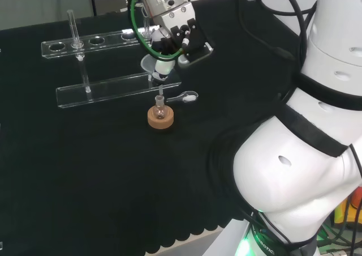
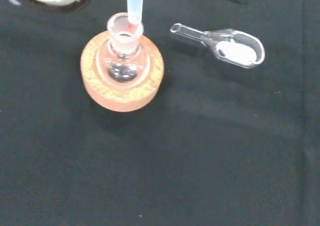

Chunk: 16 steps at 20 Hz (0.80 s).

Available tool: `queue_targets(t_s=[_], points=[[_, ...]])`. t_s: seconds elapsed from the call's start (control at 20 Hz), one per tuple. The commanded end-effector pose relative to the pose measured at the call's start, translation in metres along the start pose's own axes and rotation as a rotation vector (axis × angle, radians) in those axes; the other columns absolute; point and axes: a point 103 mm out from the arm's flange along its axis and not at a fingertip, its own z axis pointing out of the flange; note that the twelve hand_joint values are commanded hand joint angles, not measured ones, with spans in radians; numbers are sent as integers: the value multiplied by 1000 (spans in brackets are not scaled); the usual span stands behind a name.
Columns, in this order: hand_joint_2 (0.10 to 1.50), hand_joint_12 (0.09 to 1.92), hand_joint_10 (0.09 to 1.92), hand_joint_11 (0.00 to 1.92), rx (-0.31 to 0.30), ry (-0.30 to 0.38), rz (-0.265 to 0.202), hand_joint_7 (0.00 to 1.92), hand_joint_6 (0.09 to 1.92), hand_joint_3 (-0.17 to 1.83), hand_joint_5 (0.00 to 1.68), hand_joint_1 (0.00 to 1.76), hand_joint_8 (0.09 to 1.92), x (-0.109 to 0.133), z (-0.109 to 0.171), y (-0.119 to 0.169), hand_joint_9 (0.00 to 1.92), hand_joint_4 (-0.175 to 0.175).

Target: Place the funnel on the round-bottom flask.

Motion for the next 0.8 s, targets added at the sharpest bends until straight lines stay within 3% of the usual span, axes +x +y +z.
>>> queue_targets(t_s=[0.05,0.8], points=[[730,1347,622,261,8,-4,-13,377,87,610,492,762,720,11,0,3,517,-49],[729,1347,623,262,19,-7,-17,375,87,612,497,761,722,12,5,7,516,-49]])
